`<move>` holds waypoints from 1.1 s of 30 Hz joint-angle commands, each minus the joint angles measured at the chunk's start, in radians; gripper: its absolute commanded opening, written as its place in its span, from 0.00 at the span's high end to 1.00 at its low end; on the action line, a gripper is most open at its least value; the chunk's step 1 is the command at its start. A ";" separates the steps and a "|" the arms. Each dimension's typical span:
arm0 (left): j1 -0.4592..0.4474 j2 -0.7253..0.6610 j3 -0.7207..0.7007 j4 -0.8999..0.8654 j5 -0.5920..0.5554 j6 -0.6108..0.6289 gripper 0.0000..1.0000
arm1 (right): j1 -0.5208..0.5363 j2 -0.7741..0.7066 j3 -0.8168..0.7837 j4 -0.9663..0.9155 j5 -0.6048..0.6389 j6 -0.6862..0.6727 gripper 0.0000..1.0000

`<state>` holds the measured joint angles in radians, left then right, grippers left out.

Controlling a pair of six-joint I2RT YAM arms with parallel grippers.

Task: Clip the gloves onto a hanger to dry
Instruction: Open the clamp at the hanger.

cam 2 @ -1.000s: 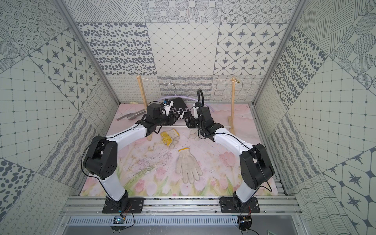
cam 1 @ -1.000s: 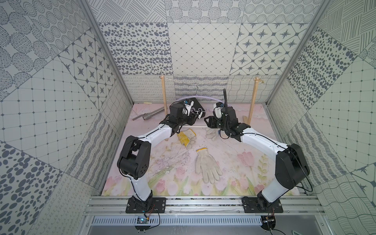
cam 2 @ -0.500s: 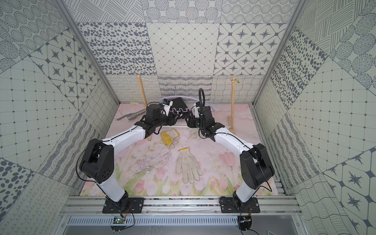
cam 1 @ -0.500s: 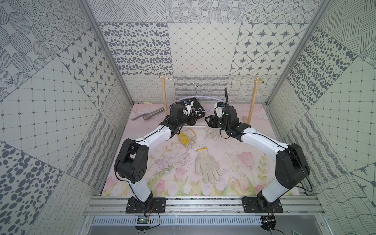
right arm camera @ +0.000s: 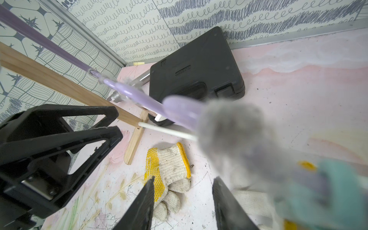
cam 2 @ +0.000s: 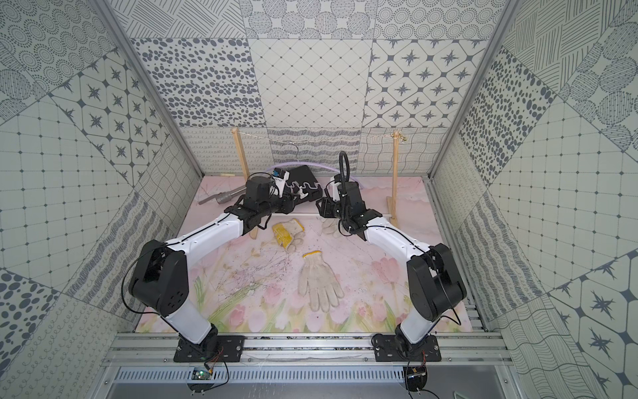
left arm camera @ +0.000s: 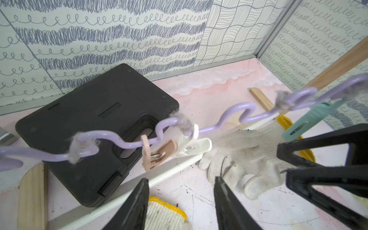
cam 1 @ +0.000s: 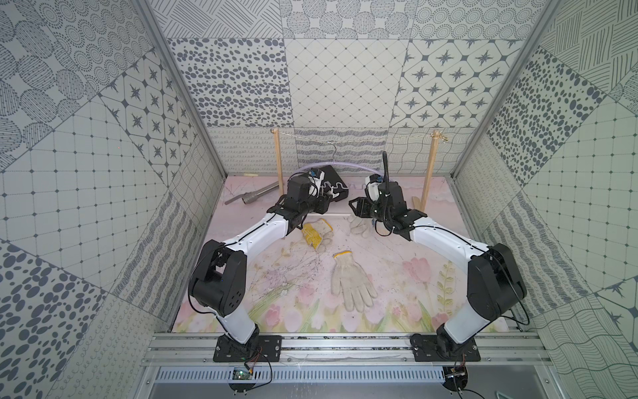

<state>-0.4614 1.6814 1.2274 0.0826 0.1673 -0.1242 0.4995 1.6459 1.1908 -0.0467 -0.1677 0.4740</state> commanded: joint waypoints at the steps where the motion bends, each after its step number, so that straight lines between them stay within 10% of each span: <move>1: -0.012 -0.017 0.000 -0.004 0.049 0.004 0.40 | -0.009 -0.037 -0.007 0.059 -0.006 0.017 0.50; 33: -0.025 0.158 0.040 0.263 0.065 0.150 0.27 | -0.026 -0.044 -0.020 0.102 -0.055 0.053 0.50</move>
<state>-0.4786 1.8290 1.2755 0.2089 0.2512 -0.0505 0.4808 1.6417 1.1759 -0.0059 -0.2180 0.5179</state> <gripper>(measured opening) 0.733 0.499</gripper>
